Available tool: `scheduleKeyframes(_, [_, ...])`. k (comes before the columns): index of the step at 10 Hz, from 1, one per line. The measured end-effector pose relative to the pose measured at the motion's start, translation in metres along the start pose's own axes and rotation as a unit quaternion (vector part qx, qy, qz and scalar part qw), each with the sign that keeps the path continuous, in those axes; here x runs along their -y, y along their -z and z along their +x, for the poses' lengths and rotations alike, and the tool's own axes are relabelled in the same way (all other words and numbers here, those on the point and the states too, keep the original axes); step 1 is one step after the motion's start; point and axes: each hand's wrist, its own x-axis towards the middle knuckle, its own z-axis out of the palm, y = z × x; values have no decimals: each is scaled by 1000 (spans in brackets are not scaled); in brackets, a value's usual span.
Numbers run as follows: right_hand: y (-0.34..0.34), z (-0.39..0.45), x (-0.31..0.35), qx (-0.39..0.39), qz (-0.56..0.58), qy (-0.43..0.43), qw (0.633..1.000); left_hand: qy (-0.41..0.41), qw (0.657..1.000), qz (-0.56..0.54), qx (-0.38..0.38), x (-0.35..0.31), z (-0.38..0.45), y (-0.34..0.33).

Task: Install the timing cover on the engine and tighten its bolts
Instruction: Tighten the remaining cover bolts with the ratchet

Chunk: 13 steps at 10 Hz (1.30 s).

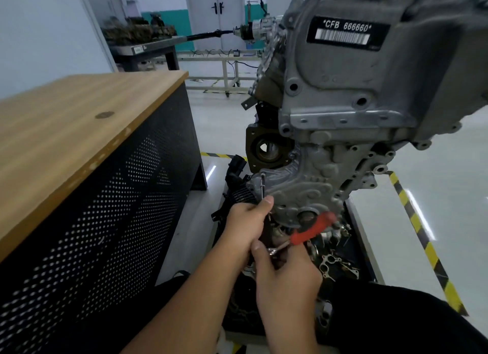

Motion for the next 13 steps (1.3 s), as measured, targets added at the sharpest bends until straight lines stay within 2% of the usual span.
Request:
scheduleKeyframes(1, [-2, -1, 9, 28, 251, -186, 950, 88, 995, -17, 48, -3, -9, 17])
scheduleKeyframes(2, [1, 0, 21, 60, 609, -388, 689, 148, 979, -39, 136, 0, -18, 24])
scheduleKeyframes(3, [-2, -3, 13, 44, 594, -347, 724, 112, 985, -26, 128, 6, -19, 22])
scheduleKeyframes(4, [-5, 0, 4, 22, 275, -159, 948, 82, 990, -28, 112, 8, -17, 21])
scheduleKeyframes(5, [-2, -1, 9, 17, 295, -189, 937, 58, 994, -11, 96, 8, -15, 20])
scheduleKeyframes(6, [8, 6, 12, 72, 639, -393, 657, 70, 992, 7, 105, 4, -14, 17])
scheduleKeyframes(7, [14, 8, 10, 59, 767, -462, 442, 109, 985, -6, 137, 0, -12, 13])
scheduleKeyframes(8, [8, 7, 2, 50, 597, -385, 702, 90, 989, 2, 118, 7, -7, 14])
scheduleKeyframes(9, [3, 8, -11, 55, 199, -182, 961, 70, 994, 20, 87, 14, -4, 16])
scheduleKeyframes(10, [4, 8, -2, 41, 338, -265, 902, 75, 992, -14, 103, 11, -4, 15])
scheduleKeyframes(11, [12, 12, 11, 72, 761, -476, 435, 103, 987, -32, 115, 4, -1, 14])
scheduleKeyframes(12, [4, 4, 17, 79, 740, -468, 477, 119, 987, -58, 88, 6, 5, 16])
scheduleKeyframes(13, [-6, 1, 6, 30, 386, -288, 876, 79, 995, -30, 57, 11, 4, 18])
